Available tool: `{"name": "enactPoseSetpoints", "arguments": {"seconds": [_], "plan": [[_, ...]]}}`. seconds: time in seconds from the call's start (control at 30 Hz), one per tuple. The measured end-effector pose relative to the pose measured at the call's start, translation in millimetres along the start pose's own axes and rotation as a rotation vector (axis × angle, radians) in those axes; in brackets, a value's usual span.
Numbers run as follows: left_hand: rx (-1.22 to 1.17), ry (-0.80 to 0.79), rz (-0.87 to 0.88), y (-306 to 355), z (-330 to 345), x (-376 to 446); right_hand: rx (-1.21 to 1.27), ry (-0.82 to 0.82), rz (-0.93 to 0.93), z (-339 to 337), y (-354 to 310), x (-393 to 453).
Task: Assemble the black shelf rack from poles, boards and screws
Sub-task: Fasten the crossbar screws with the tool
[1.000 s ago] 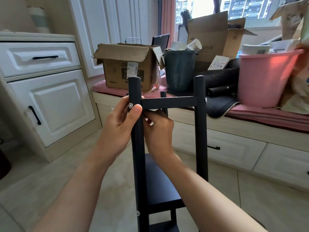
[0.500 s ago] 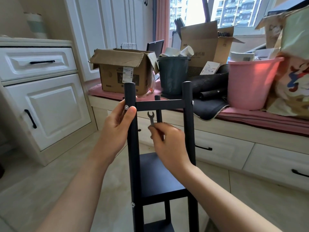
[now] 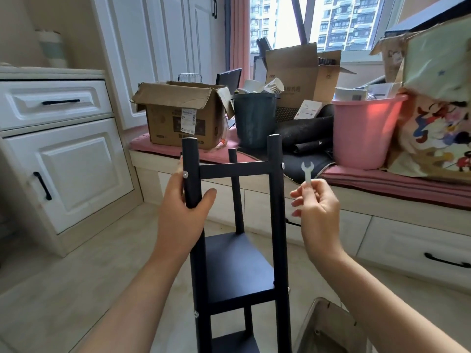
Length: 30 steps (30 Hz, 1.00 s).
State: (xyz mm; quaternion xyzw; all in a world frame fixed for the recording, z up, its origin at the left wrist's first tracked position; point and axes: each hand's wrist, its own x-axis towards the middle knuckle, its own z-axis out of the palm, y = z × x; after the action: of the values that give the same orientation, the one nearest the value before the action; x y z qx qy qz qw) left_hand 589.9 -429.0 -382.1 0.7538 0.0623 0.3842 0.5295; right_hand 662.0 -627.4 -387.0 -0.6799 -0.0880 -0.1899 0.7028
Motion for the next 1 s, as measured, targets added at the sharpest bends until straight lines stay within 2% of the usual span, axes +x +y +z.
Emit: {"name": "enactPoseSetpoints", "arguments": {"seconds": [0.1, 0.2, 0.27, 0.37, 0.47, 0.57, 0.8, 1.0], "plan": [[0.054, 0.095, -0.014, 2, 5, -1, 0.154, -0.064, 0.441, 7, 13, 1], [0.057, 0.175, -0.014, 3, 16, -3, 0.247, -0.149, 0.582, 17, 20, -4], [0.005, 0.208, -0.047, 4, 23, -2, 0.278, -0.163, 0.571, 22, 20, -6], [-0.05, 0.229, -0.092, 4, 28, 3, 0.28, -0.079, 0.457, 29, 21, -8], [-0.047, 0.27, -0.055, 0, 28, 5, 0.271, 0.002, 0.341, 35, 22, -11], [-0.049, 0.287, -0.026, -5, 23, 12, 0.284, 0.024, 0.337, 41, 22, -16], [-0.054, 0.309, 0.001, -17, 8, 33, 0.345, -0.012, 0.334, 54, 10, -38], [-0.033, 0.35, -0.022, -29, -7, 42, 0.32, -0.083, 0.257, 71, 10, -57]]}}
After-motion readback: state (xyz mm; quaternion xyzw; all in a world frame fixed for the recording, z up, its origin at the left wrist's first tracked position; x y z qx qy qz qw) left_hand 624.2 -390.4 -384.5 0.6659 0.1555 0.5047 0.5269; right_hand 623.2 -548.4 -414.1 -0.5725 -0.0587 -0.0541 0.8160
